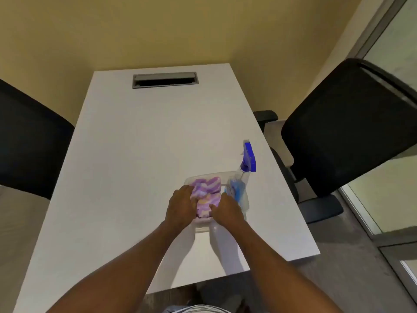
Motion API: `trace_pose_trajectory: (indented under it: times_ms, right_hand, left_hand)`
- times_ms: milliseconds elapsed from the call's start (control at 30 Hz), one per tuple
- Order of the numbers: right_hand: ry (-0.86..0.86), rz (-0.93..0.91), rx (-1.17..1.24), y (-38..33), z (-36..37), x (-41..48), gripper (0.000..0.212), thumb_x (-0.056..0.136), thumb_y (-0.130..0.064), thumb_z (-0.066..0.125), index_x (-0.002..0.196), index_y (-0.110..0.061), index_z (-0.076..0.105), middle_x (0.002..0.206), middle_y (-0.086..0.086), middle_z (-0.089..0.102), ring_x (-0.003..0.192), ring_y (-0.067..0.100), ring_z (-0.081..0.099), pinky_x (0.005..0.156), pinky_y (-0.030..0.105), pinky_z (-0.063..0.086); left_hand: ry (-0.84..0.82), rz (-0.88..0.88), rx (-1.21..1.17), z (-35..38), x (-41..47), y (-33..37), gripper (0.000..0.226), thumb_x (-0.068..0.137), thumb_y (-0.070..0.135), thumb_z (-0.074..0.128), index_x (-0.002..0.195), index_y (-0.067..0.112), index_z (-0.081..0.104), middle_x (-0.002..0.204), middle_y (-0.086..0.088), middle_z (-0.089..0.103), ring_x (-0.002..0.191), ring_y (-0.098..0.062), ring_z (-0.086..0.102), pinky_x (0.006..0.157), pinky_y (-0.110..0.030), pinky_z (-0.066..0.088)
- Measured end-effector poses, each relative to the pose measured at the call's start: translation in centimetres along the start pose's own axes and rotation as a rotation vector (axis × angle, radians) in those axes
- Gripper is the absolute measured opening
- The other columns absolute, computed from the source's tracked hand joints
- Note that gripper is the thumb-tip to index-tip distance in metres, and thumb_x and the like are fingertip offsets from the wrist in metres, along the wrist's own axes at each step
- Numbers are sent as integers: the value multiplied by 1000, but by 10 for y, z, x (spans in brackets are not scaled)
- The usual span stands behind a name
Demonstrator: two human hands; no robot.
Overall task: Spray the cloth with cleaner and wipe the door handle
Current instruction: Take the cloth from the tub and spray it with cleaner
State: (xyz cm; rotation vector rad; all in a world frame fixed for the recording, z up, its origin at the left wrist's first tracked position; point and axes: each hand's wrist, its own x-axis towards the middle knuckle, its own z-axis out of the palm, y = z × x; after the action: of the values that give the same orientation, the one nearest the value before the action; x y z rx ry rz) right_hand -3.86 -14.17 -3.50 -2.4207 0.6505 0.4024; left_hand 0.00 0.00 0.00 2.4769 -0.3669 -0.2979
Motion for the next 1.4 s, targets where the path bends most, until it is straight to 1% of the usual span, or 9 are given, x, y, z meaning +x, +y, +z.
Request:
trace_pose_trajectory:
  times_ms: [300,367,533,767,900,967,1167,1300,1400]
  right_hand:
    - [-183,123,-158,-18,7,26,37,92,-29,51,121,-6,51,118,14,59,111,32,57,89,39,47]
    - [-264,93,-161,-18,11,38,39,94,-32,49,125,-8,50,125,11,56,116,26,54,97,33,44]
    - [-254,108,-167,-25,12,51,42,88,-27,59,123,-6,51,116,9,61,106,23,60,80,25,43]
    - [-99,146,-120,-27,15,49,36,78,-24,62,110,-11,52,88,0,54,91,22,61,79,30,53]
    - [-40,195,-6,-35,11,36,53,80,-28,67,124,-12,43,107,4,60,104,23,60,83,29,49]
    - [5,206,88,-38,6,29,48,83,-21,66,124,-10,45,110,7,61,105,24,60,85,28,50]
    - [103,191,355,-53,-16,-2,55,87,-24,67,134,-12,41,127,4,55,115,20,54,100,28,46]
    - [227,143,557,-63,-41,-30,47,85,-15,67,127,-18,46,110,-2,51,100,15,53,82,24,49]
    - [237,92,757,-67,-50,-42,47,81,-15,70,123,-23,50,111,-1,56,100,19,58,82,36,57]
  left_hand:
    - [-182,31,-41,-14,10,-13,71,79,41,33,136,3,49,144,-17,47,129,-33,48,107,-32,33]
    - [-198,34,-108,-14,13,-17,69,78,38,36,137,3,47,145,-15,45,132,-30,45,103,-20,27]
    - [-175,-72,-262,-4,21,-26,52,93,27,53,139,3,45,147,-11,44,135,-24,42,96,-7,19]
    - [-159,-86,-251,3,29,-31,47,96,20,52,141,5,43,150,-10,40,137,-23,40,107,-23,29]
    - [-163,-65,-255,4,30,-33,46,97,20,52,140,3,44,150,-11,41,138,-24,38,108,-20,26]
    - [-174,-60,-283,3,30,-34,48,97,25,49,138,1,45,148,-13,43,137,-26,39,103,-12,21]
    - [33,-86,-368,-3,31,-33,29,96,8,52,122,1,61,128,-16,62,117,-31,58,93,-25,39]
    - [91,-282,-538,-12,33,-43,32,98,22,50,126,9,59,130,-12,60,116,-32,59,100,-42,47]
    - [89,-419,-765,-19,34,-48,30,100,34,47,121,15,57,124,-11,61,106,-32,62,87,-43,53]
